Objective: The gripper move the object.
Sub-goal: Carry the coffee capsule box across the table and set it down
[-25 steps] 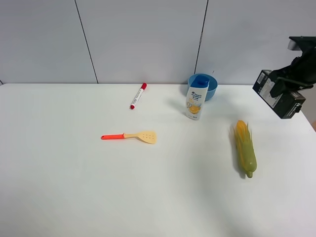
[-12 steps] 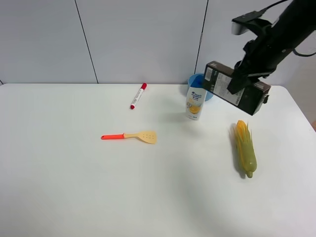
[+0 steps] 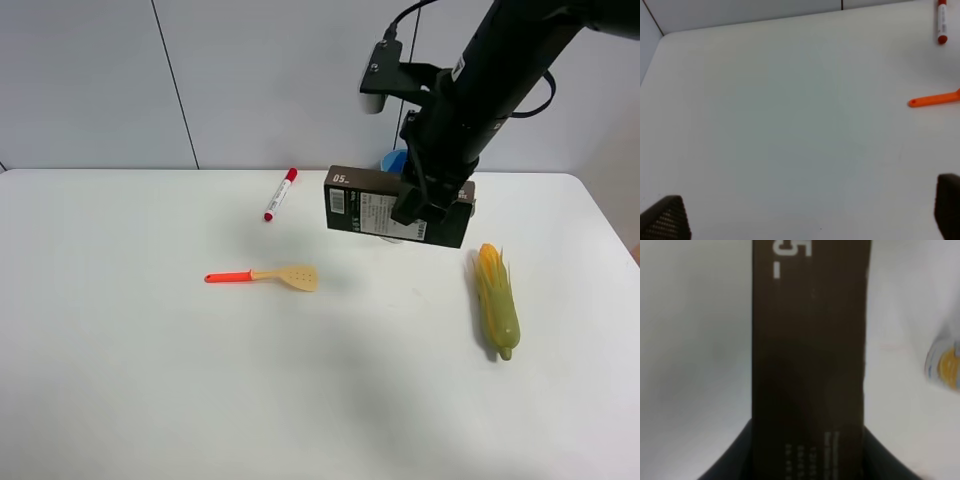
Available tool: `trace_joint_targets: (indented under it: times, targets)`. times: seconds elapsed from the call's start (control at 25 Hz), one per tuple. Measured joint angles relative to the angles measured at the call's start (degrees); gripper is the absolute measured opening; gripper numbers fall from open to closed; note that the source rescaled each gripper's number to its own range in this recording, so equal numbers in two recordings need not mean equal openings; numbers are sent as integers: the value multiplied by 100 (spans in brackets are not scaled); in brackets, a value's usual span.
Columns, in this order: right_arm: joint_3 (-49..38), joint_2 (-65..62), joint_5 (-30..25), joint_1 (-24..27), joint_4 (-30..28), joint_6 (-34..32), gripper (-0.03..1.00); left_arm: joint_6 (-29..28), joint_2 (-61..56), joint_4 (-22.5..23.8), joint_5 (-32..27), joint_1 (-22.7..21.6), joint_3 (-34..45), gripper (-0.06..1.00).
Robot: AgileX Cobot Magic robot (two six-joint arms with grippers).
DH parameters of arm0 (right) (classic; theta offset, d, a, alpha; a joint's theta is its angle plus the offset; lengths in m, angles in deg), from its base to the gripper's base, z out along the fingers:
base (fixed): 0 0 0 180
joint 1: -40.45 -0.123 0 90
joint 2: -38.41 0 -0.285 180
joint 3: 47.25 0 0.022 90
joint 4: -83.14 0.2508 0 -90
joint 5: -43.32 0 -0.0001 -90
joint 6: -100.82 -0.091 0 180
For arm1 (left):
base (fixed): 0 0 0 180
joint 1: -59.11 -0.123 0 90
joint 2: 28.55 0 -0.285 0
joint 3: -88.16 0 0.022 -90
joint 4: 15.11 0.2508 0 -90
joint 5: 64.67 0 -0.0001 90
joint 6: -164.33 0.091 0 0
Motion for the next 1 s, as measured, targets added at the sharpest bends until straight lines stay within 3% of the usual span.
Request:
trace_joint_targets:
  times: [0.2, 0.48, 0.68, 1.0]
  targets:
    - [-197, -6, 208, -249, -1, 223, 3, 0, 0, 0, 0, 0, 0, 100]
    - [-1026, 54, 1332, -717, 23, 570, 3, 5, 0, 0, 0, 0, 0, 100]
    - [-1068, 589, 1839, -1164, 230, 613, 3, 5, 0, 0, 0, 0, 0, 100]
    - [-1081, 1559, 2912, -1406, 501, 588, 3, 1, 0, 0, 0, 0, 0, 100]
